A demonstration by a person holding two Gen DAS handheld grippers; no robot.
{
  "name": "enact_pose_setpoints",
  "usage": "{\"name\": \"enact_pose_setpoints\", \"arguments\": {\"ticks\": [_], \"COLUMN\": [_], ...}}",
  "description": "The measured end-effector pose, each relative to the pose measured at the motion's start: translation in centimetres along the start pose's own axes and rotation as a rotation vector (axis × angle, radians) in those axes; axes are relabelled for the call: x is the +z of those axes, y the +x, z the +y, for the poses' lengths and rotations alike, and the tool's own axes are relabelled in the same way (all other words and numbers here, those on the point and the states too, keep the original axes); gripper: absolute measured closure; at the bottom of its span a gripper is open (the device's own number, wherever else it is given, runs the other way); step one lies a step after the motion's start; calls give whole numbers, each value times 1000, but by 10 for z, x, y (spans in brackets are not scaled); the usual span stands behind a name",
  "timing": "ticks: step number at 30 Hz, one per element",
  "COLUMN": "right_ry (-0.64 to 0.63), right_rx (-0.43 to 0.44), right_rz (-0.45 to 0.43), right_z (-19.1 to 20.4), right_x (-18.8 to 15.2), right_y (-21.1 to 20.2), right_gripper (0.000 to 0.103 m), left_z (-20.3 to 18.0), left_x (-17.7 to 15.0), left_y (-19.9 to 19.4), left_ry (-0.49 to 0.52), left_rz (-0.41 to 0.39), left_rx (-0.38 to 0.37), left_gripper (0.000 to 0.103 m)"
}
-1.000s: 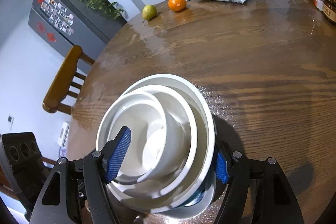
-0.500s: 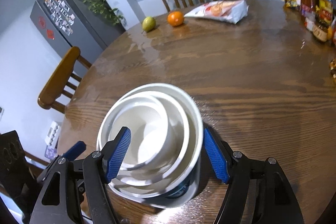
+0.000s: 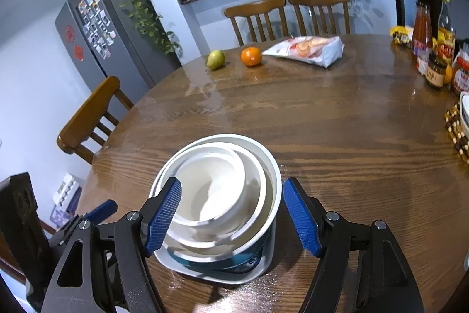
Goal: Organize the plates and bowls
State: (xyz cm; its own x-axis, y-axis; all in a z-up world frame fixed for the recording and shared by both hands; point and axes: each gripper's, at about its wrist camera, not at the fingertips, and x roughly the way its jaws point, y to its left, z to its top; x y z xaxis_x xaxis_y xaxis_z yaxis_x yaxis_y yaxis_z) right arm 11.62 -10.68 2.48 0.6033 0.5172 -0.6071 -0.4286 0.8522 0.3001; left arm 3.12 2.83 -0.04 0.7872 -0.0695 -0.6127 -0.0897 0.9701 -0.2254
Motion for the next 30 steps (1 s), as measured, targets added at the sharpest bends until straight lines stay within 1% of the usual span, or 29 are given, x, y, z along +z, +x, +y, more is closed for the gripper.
{"name": "enact_pose_setpoints", "arguments": {"ticks": [2, 3, 4, 6, 10, 13, 16, 18, 24, 30], "right_ry": [-22, -40, -52, -85, -139, -187, -227, -244, -241, -241], "right_rx": [-7, -10, -9, -9, -25, -44, -80, -96, -90, -108], "right_rz": [-30, -55, -79, -118, -146, -154, -159, -158, -137, -110], "right_z": [3, 4, 6, 7, 12, 15, 19, 20, 15, 11], "right_x": [-4, -7, -8, -11, -17, -23, -29, -34, -40, -45], "right_y": [-6, -11, -13, -20, -28, -30, -29, -29, -27, -22], "right_gripper": [27, 19, 16, 16, 16, 15, 11, 11, 11, 11], "left_z": [-1, -1, -1, 0, 0, 0, -1, -2, -1, -3], "left_x": [0, -1, -2, -3, -6, -8, -11, -13, -16, -19], "left_y": [-1, -2, -2, -2, -2, 0, 2, 3, 6, 7], "left_ry": [10, 14, 17, 20, 33, 41, 56, 61, 60, 64], "left_rz": [-3, -4, -2, 6, 20, 31, 47, 56, 78, 89], "left_rx": [12, 15, 17, 20, 35, 45, 47, 53, 57, 58], "left_gripper": [1, 1, 1, 1, 1, 1, 1, 1, 1, 1]}}
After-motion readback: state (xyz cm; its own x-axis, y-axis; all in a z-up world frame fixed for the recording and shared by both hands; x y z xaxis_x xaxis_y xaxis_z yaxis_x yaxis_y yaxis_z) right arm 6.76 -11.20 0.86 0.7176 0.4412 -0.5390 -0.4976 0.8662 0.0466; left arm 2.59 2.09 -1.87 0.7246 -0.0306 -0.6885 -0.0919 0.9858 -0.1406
